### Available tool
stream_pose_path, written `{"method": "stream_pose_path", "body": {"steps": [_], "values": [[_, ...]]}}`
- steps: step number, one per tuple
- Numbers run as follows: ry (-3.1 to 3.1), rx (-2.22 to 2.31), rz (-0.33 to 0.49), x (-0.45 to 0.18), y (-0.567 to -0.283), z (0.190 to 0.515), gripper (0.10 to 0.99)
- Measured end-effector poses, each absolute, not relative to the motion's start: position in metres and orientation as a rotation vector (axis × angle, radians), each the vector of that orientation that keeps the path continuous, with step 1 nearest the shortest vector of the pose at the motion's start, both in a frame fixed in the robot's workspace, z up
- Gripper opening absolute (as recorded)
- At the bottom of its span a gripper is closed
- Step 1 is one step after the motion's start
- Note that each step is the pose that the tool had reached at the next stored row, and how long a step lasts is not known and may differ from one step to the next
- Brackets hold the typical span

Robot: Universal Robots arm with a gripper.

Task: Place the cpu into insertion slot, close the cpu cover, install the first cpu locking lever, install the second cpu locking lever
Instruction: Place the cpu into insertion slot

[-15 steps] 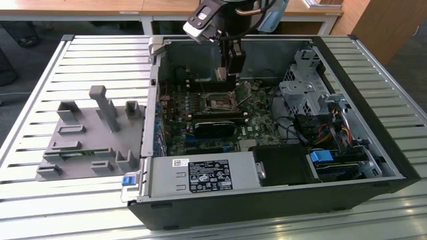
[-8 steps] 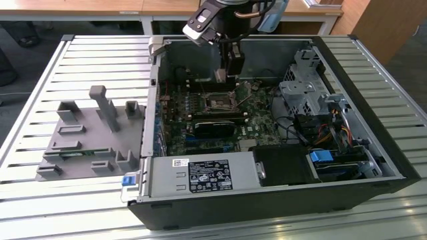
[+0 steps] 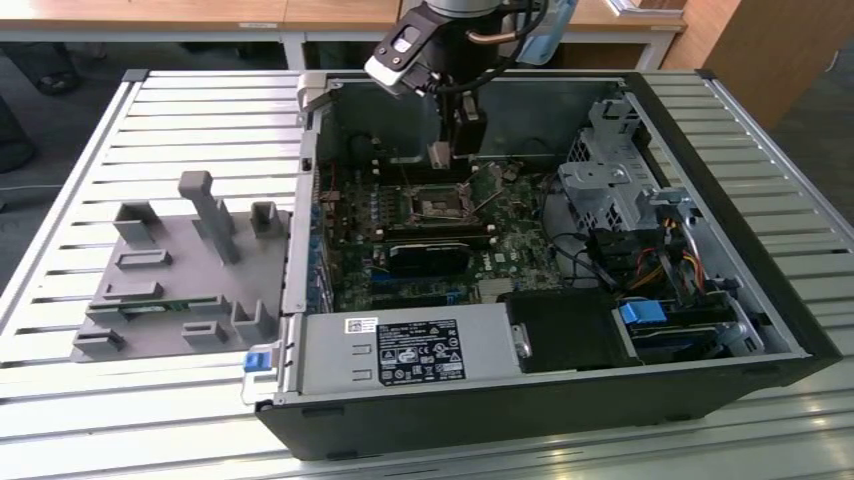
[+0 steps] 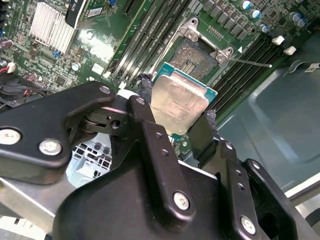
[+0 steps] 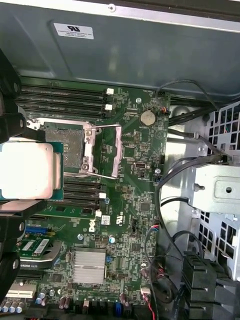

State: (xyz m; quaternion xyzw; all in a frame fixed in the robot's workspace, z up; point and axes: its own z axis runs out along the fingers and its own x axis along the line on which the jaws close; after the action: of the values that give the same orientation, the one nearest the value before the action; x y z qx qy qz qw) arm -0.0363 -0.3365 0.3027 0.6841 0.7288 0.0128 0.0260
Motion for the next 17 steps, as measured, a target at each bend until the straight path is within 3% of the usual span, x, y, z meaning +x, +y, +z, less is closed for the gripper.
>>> {"method": "stream_pose_path", "body": {"steps": [17], "values": [[2.253,2.114,0.040,-0.037,-0.332,0.288,0.541]]}}
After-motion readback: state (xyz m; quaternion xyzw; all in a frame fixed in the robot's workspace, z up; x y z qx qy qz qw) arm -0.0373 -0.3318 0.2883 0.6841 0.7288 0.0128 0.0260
